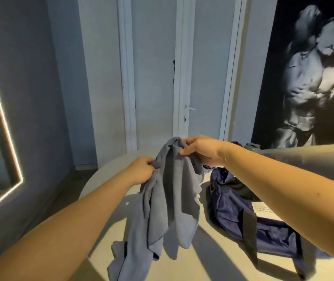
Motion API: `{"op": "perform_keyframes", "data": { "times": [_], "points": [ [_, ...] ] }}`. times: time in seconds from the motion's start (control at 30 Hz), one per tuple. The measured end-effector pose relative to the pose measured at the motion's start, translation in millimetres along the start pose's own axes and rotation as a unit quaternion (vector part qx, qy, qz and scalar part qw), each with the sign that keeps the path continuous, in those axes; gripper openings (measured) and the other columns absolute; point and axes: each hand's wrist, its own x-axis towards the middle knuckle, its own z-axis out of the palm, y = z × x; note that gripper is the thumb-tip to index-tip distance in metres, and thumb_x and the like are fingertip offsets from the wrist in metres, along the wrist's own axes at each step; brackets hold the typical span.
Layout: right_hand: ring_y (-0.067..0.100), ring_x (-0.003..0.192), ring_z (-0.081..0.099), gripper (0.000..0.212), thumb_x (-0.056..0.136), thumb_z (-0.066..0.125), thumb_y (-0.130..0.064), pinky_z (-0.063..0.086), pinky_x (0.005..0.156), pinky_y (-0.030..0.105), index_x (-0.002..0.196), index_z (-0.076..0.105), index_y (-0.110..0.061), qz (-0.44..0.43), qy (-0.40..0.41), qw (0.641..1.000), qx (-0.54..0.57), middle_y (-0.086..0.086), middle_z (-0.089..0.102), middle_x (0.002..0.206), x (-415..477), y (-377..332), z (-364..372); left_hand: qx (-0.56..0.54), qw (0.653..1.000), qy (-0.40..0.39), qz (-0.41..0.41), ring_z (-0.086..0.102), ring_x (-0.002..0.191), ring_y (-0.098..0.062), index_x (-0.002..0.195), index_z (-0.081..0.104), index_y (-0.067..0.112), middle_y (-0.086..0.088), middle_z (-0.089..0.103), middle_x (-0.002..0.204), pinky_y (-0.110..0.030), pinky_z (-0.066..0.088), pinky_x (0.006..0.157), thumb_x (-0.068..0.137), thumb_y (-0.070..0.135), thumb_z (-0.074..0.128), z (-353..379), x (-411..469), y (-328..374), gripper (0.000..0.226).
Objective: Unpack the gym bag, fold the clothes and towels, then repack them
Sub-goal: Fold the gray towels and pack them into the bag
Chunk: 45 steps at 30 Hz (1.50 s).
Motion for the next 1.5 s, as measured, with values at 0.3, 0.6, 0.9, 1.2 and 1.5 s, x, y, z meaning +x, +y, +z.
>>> {"op": "perform_keyframes", "data": {
  "times": [0.3,0.6,0.9,1.2,1.5],
  "points": [
    [0.027,0.104,0.071,0.026,0.098,0.059,0.001,0.057,0.095,0.037,0.123,0.063,0.008,-0.012,0.004,1.000,0.007,0.017,0.073,0.115,9.2,22.0,11.3,-0.112,0.988,-0.019,0.106,0.064,0.114,-0.009,0.151,0.042,0.022,0.007,0.063,0.133,-0.019,0.049,0.093,0.089,0.024,0.077,1.6,-15.9,40.4,0.071],
    [0.032,0.111,0.068,0.017,0.090,0.073,-0.008,0.054,0.099,0.042,0.107,0.072,-0.004,0.048,0.004,0.999,0.003,0.018,0.072,0.116,3.0,32.7,-0.1,-0.026,0.994,0.048,0.100,0.066,0.086,-0.014,0.095,0.074,0.019,0.003,0.071,0.090,-0.029,0.053,0.077,0.092,0.029,0.071,8.1,0.1,38.8,0.011],
    [0.024,0.098,0.069,0.014,0.096,0.066,-0.009,0.056,0.097,0.042,0.110,0.068,-0.008,0.022,0.037,0.998,0.044,0.011,0.072,0.108,-5.4,65.7,-17.4,-0.073,0.996,0.053,0.021,0.054,0.076,-0.020,0.085,0.057,0.016,-0.004,0.058,0.083,-0.031,0.043,0.066,0.086,0.011,0.064,1.3,4.3,34.7,0.009],
    [0.013,0.072,0.065,0.017,0.103,0.057,-0.018,0.053,0.067,0.026,0.094,0.069,-0.009,-0.075,0.065,0.995,0.021,0.005,0.071,0.082,-6.5,89.1,20.5,-0.140,0.986,-0.078,0.056,0.071,0.100,-0.013,0.120,0.068,0.021,0.004,0.075,0.104,-0.030,0.056,0.086,0.093,0.032,0.073,33.1,-25.1,17.1,0.029],
    [0.016,0.073,0.053,0.013,0.088,0.076,-0.007,0.046,0.073,0.027,0.088,0.064,-0.010,-0.038,-0.021,0.998,-0.055,0.000,0.060,0.077,-7.0,163.6,40.3,-0.164,0.986,0.022,0.017,0.063,0.081,-0.019,0.089,0.063,0.016,-0.007,0.068,0.087,-0.035,0.050,0.078,0.100,0.014,0.057,34.5,-36.1,-7.5,0.013]
  ]
}}
